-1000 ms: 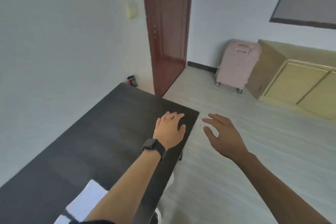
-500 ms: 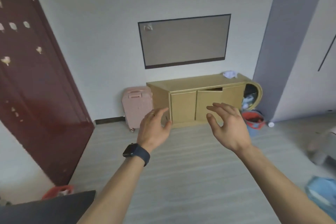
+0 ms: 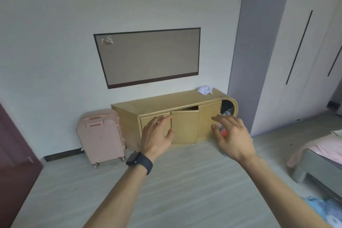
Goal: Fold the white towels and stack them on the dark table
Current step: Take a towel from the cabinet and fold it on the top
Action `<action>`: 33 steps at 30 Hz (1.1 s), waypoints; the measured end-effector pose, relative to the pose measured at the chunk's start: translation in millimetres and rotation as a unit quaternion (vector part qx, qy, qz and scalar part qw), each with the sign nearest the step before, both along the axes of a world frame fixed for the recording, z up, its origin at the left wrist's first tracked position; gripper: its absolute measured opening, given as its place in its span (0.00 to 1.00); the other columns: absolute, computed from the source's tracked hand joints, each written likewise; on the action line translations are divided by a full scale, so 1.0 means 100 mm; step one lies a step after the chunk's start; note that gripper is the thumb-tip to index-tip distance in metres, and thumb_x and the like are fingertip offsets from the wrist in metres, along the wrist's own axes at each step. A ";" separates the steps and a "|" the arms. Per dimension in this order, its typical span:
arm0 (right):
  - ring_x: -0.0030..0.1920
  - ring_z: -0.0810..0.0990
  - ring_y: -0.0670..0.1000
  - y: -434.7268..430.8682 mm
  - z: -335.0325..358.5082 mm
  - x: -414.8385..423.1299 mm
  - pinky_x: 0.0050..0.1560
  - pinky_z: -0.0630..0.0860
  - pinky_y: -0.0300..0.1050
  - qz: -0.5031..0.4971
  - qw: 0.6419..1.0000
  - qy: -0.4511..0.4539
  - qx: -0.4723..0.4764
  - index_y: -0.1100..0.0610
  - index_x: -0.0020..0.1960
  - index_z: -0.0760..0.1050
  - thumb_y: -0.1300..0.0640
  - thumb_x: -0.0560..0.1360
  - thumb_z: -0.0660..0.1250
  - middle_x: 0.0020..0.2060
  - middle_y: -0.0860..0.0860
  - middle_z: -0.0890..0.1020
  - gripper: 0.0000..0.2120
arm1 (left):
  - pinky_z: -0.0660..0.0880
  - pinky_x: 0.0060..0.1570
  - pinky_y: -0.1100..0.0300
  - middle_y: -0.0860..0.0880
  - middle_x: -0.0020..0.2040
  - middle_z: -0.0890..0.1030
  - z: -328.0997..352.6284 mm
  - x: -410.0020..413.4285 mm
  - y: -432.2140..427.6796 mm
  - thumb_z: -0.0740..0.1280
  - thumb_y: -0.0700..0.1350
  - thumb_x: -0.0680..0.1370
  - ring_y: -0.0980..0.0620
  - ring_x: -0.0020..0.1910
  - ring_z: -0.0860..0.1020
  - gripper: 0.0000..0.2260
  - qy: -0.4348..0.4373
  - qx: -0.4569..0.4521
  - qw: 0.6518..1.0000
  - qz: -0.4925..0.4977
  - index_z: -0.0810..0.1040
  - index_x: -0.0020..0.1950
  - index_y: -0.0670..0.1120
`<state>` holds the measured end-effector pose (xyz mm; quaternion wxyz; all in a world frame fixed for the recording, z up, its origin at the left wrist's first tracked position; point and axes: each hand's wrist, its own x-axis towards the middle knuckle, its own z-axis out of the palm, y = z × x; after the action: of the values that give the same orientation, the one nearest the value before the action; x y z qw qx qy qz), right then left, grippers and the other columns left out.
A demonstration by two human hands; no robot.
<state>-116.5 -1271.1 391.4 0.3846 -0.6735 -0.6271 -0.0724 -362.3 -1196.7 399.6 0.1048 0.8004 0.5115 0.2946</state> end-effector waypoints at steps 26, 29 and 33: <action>0.64 0.74 0.54 5.17 -0.27 3.07 0.62 0.74 0.55 0.006 0.997 0.058 -0.059 0.49 0.64 0.79 0.49 0.78 0.67 0.52 0.48 0.83 0.15 | 0.60 0.75 0.51 0.49 0.77 0.66 -0.17 2.90 5.22 0.61 0.51 0.82 0.49 0.76 0.61 0.22 0.051 -0.042 0.998 0.013 0.65 0.77 0.54; 0.69 0.71 0.53 5.83 -0.38 3.26 0.66 0.71 0.57 0.022 0.997 0.039 -0.066 0.49 0.64 0.78 0.49 0.78 0.66 0.57 0.48 0.83 0.15 | 0.61 0.74 0.51 0.49 0.76 0.67 -0.25 3.07 5.85 0.61 0.50 0.82 0.49 0.76 0.62 0.22 0.041 -0.042 0.998 0.029 0.66 0.76 0.53; 0.70 0.71 0.54 6.73 -0.64 3.48 0.66 0.70 0.57 0.019 0.995 0.037 -0.088 0.50 0.65 0.78 0.50 0.78 0.67 0.60 0.47 0.82 0.16 | 0.63 0.73 0.49 0.49 0.76 0.68 -0.51 3.28 6.76 0.62 0.50 0.81 0.49 0.75 0.63 0.22 0.032 -0.040 0.998 0.029 0.67 0.75 0.55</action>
<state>231.2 -598.1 327.8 0.3478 -0.6952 -0.6289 0.0156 -34.0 -520.5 348.2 0.1122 0.7896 0.5487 0.2508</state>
